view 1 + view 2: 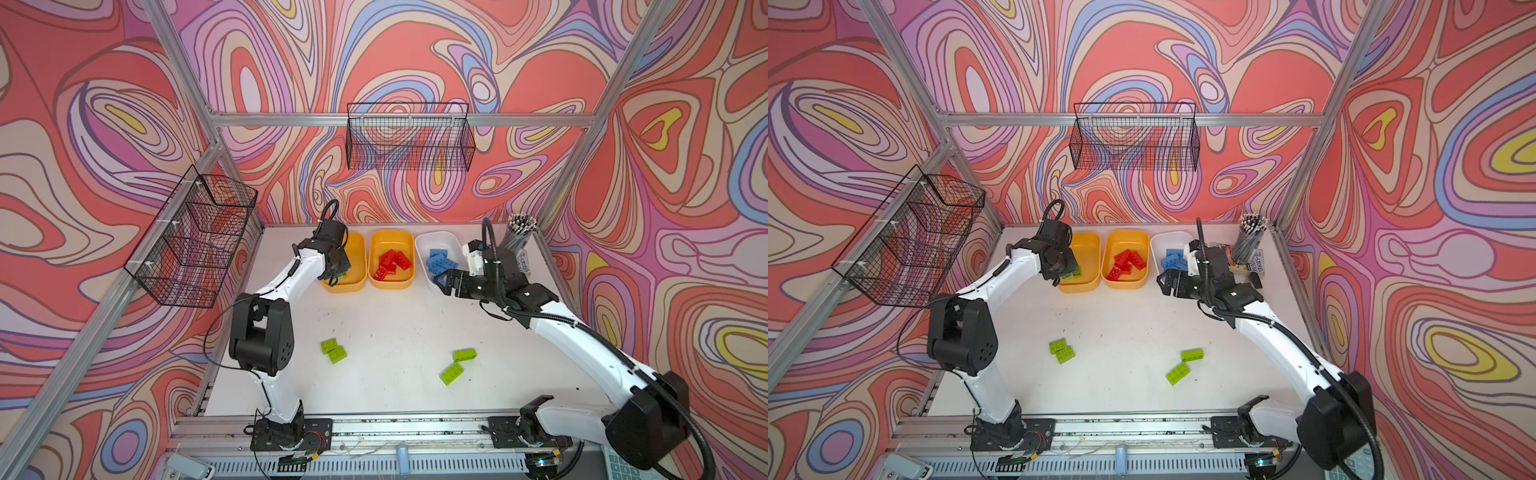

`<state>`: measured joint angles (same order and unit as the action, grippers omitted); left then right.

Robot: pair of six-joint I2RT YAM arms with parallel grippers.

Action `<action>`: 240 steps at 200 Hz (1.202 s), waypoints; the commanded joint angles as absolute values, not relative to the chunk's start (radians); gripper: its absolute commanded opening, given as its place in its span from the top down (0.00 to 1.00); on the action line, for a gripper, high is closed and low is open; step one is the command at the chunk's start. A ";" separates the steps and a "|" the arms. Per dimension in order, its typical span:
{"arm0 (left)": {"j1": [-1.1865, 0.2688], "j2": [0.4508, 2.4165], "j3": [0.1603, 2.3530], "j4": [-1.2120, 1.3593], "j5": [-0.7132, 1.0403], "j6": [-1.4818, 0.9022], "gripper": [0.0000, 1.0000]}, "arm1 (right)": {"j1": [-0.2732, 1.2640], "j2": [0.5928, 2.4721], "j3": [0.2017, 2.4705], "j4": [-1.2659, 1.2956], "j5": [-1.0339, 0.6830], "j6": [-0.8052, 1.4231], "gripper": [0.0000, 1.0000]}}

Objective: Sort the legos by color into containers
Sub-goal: 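Release the green brick with the left gripper while the right arm moves forward, then lower the left gripper onto another green brick and close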

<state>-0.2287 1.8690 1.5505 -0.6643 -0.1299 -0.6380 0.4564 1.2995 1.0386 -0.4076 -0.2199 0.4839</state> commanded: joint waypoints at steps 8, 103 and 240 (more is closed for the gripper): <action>-0.210 2.015 1.747 -0.750 -0.142 -0.596 0.65 | 0.544 1.399 1.124 -0.376 -0.133 0.481 0.02; -0.187 2.234 2.108 -0.887 -0.096 -0.556 0.18 | 0.601 1.533 1.231 -0.401 -0.087 0.435 0.02; -0.360 1.327 0.896 -0.744 -0.138 -0.806 0.22 | 0.739 1.305 1.042 -0.415 0.038 0.478 0.02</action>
